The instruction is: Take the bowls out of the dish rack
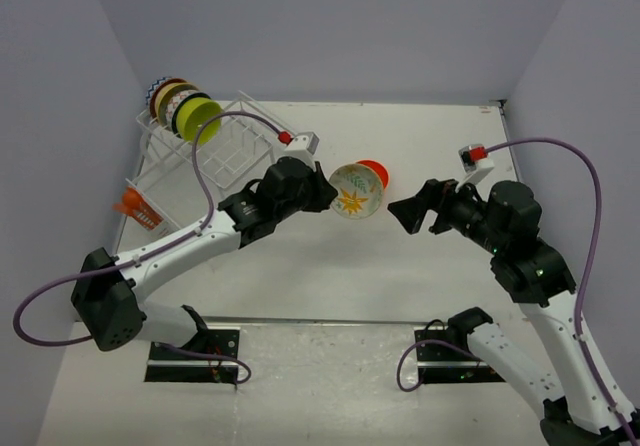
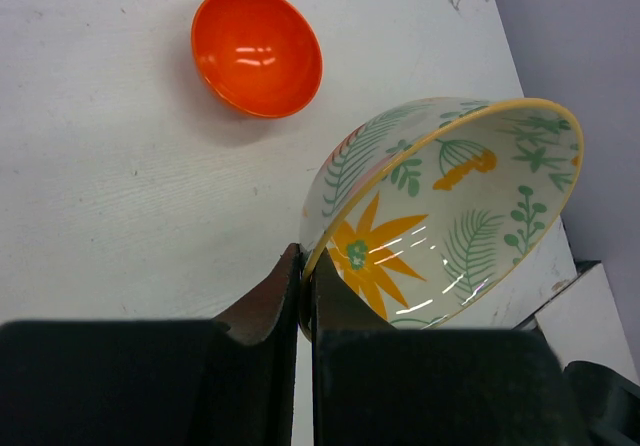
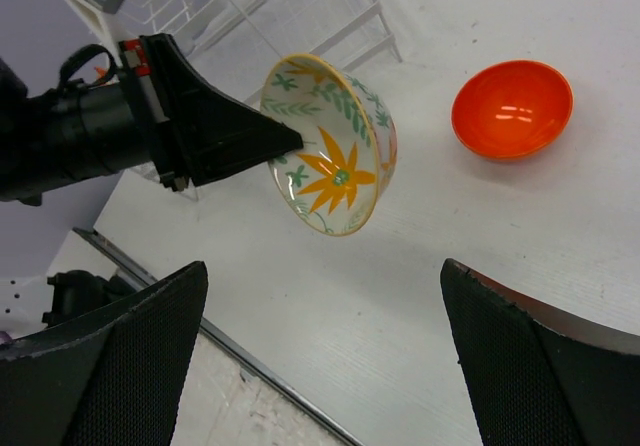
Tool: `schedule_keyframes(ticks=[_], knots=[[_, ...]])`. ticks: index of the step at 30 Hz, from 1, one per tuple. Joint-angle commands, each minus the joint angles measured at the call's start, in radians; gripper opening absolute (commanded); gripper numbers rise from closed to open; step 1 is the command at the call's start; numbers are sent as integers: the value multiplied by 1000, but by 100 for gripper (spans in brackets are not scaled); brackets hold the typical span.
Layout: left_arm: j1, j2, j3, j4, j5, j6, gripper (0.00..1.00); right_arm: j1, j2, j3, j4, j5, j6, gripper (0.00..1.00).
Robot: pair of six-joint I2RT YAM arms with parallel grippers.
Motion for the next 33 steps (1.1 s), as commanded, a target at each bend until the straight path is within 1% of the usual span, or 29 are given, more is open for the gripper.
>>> schedule_keyframes(ticks=[1,3,4,8,11,14,15,17,19,20,21,23,24,26,28,29,33], knots=[[-7,-4,-5,132,3,-33,0,5,-18,17,57,-36,31,99],[-12,0,-8,138,-3,-40,0,5,5,41,15,-8,28,99],[-15,10,-8,137,-5,-41,0,5,36,51,-35,60,23,99],[-20,28,-1,138,-8,-47,0,8,90,85,-118,191,-11,99],[-24,37,1,138,-8,-57,0,23,108,100,-149,234,-44,99],[-26,45,7,138,-11,-58,0,41,121,103,-158,222,-70,96],[-27,48,9,138,-12,-58,0,43,125,97,-154,211,-73,93],[-27,51,13,138,-14,-53,0,55,144,91,-151,190,-80,90],[-27,53,16,137,-11,-53,0,63,165,82,-152,194,-84,85],[-27,53,16,138,-6,-53,0,72,188,75,-152,205,-83,84],[-27,56,16,135,-5,-53,0,83,194,72,-135,233,-75,81],[-27,57,18,126,-2,-58,0,96,194,40,-68,251,-64,79],[-27,62,21,120,-2,-61,0,106,194,34,-47,275,-57,76],[-29,69,30,106,4,-67,0,142,206,32,-10,317,-43,73],[-30,86,47,95,4,-69,0,179,245,42,4,421,-34,69],[-32,89,50,91,6,-69,0,205,259,52,19,444,-31,68],[-38,93,58,88,6,-73,0,256,361,74,33,576,-17,56]])
